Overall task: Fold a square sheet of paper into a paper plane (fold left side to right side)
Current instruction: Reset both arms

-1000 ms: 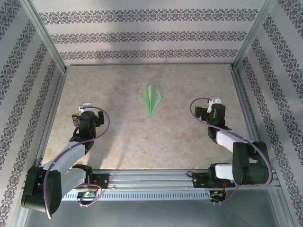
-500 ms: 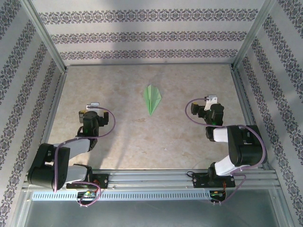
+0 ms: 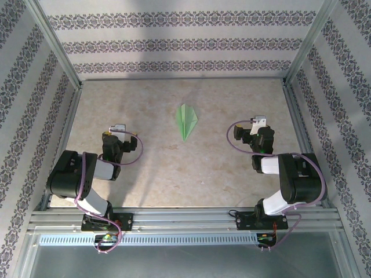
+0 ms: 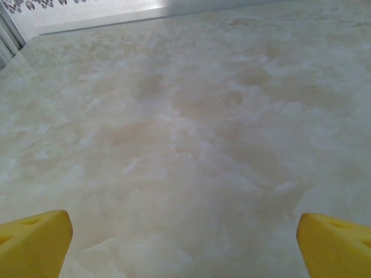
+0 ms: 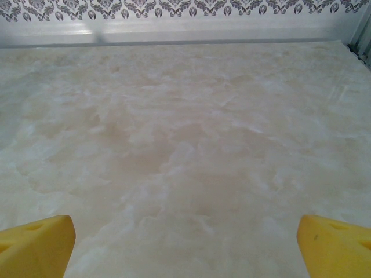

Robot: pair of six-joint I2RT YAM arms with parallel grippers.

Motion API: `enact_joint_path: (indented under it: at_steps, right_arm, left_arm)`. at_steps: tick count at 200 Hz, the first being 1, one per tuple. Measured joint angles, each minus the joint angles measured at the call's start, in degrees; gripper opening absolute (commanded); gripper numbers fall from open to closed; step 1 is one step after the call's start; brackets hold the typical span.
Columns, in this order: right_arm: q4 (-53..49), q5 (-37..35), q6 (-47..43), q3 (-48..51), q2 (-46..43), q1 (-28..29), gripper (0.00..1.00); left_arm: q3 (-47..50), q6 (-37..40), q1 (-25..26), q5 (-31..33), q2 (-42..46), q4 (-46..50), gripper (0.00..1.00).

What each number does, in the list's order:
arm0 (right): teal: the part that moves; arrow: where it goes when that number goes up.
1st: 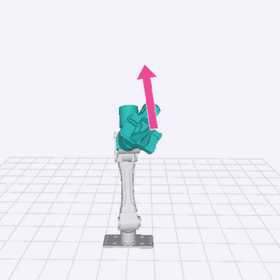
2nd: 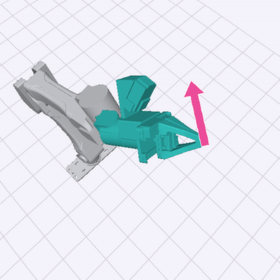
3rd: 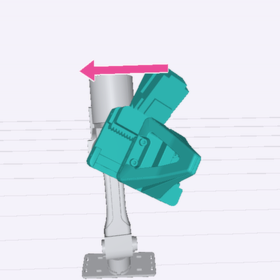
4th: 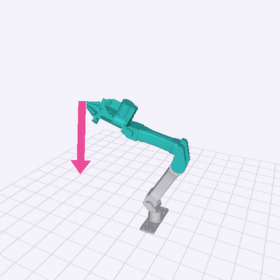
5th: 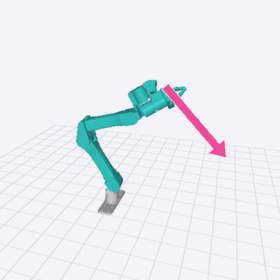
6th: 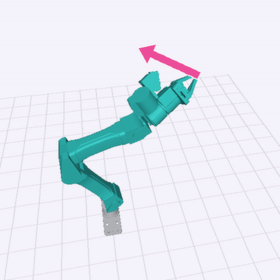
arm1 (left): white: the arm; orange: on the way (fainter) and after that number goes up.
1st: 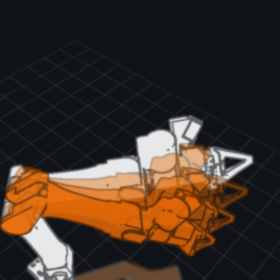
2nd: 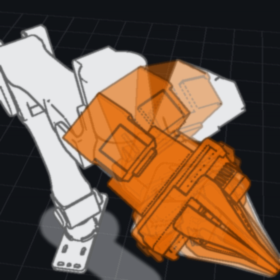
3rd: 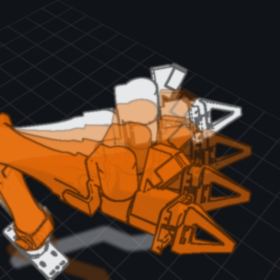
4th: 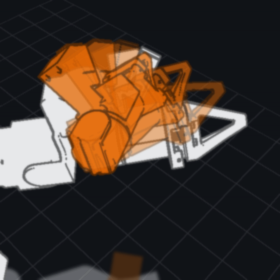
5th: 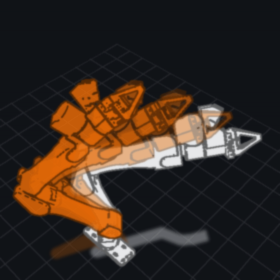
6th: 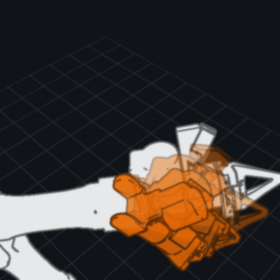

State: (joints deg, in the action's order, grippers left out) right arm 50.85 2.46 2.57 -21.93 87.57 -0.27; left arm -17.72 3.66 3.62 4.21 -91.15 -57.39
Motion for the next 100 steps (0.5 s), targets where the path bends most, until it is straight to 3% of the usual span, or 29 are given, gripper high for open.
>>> enact_joint_path:
  at_steps: [100]
  right_arm:
    - [0.02, 0.02, 0.0, 0.0, 0.0, 0.0, 0.98]
  left_arm:
    - [-3.58, -3.15, -2.89, -0.98, -0.09, 1.6, 1.0]
